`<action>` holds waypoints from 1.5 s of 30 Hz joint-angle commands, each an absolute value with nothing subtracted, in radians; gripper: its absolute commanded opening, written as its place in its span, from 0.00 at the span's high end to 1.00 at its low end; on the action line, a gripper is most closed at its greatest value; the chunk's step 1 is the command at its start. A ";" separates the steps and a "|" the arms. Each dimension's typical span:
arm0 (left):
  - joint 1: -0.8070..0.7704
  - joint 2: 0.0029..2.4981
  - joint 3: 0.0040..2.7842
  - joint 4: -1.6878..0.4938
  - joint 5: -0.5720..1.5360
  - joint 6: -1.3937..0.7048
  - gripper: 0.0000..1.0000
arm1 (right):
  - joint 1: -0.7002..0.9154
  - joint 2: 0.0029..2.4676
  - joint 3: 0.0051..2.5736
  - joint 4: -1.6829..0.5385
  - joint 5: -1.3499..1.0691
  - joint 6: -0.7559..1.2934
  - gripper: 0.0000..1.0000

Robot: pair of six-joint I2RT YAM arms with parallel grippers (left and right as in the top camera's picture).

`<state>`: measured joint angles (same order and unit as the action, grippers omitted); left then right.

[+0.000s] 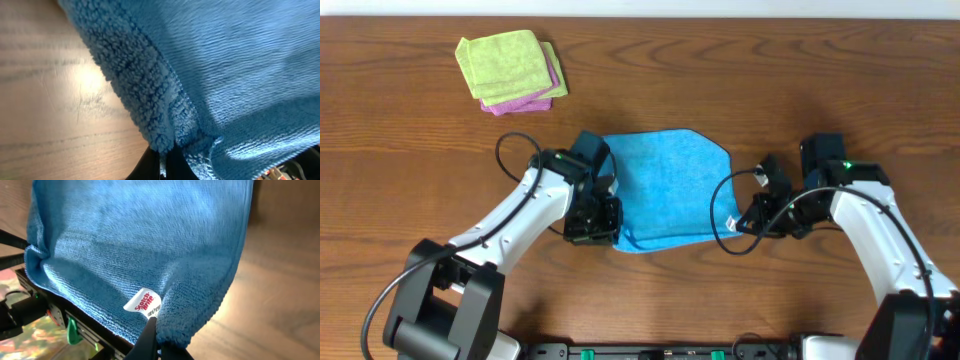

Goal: Fold the cloth

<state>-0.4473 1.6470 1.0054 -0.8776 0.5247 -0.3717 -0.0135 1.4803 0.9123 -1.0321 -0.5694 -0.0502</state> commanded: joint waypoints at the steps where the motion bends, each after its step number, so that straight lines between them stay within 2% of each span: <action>1: -0.446 1.613 0.941 -0.881 0.481 -0.390 0.94 | -0.018 1.446 0.876 -1.040 -0.520 -0.001 0.98; 11: -0.446 1.568 0.823 -0.847 0.465 -0.397 0.94 | -0.018 1.432 0.851 -1.025 -0.474 0.036 0.97; 15: -0.445 1.568 0.823 -0.830 0.464 -0.397 0.94 | -0.018 1.433 0.851 -0.912 -0.451 0.088 0.75; 16: -0.444 1.568 0.823 -0.829 0.464 -0.397 0.94 | -0.019 1.433 0.852 -0.883 -0.452 0.101 0.62; 19: -0.436 1.568 0.823 -0.830 0.464 -0.397 0.94 | -0.018 1.433 0.852 -0.804 -0.452 0.128 0.51; 31: -0.402 1.548 0.875 -0.753 0.538 -0.469 0.94 | -0.019 1.489 0.851 -0.448 -0.362 0.148 0.41; 33: -0.402 1.541 0.895 -0.728 0.561 -0.480 0.88 | -0.019 1.535 0.851 -0.395 -0.364 0.176 0.41; 34: -0.402 1.539 0.906 -0.712 0.580 -0.484 0.79 | -0.019 1.566 0.851 -0.366 -0.371 0.187 0.42; 37: -0.403 1.539 0.918 -0.641 0.629 -0.542 0.43 | -0.019 1.665 0.852 -0.288 -0.409 0.224 0.45; 39: -0.410 1.540 0.918 -0.607 0.628 -0.580 0.27 | -0.019 1.710 0.852 -0.255 -0.441 0.242 0.48; 43: -0.435 1.544 0.918 -0.531 0.617 -0.593 0.21 | -0.018 1.781 0.852 -0.186 -0.492 0.286 0.51; 45: -0.452 1.548 0.918 -0.504 0.584 -0.608 0.30 | -0.018 1.800 0.852 -0.155 -0.506 0.305 0.53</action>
